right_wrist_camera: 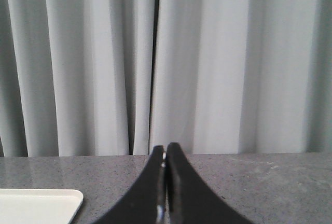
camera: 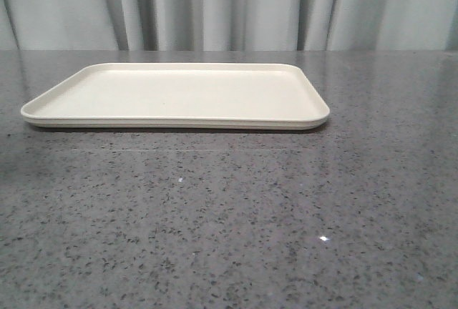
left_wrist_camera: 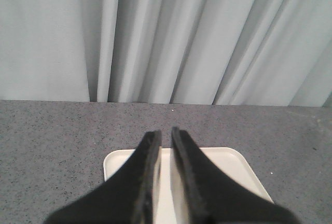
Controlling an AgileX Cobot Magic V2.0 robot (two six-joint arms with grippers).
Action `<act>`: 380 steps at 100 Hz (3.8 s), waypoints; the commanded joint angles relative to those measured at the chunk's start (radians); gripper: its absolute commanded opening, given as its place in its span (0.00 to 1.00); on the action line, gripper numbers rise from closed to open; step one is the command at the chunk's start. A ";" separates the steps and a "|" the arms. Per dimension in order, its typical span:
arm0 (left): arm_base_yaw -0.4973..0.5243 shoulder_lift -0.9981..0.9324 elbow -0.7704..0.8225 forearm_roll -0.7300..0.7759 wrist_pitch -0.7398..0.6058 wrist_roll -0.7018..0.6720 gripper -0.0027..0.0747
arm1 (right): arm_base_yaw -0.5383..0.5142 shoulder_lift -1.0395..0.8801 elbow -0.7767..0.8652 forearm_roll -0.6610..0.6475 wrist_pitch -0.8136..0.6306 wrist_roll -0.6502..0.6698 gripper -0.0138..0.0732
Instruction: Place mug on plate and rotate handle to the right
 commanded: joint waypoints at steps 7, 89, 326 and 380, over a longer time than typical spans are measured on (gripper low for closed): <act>-0.008 0.011 -0.043 -0.031 -0.052 -0.009 0.26 | -0.005 0.019 -0.036 0.003 -0.078 0.002 0.08; -0.008 0.013 -0.043 -0.024 -0.038 -0.023 0.57 | -0.005 0.019 -0.036 0.003 -0.086 0.002 0.43; 0.292 0.391 -0.376 0.343 0.668 -0.061 0.48 | -0.005 0.337 -0.416 0.071 0.031 -0.160 0.65; 0.292 0.391 -0.157 0.319 0.668 -0.032 0.48 | -0.005 0.340 -0.415 0.071 0.032 -0.160 0.65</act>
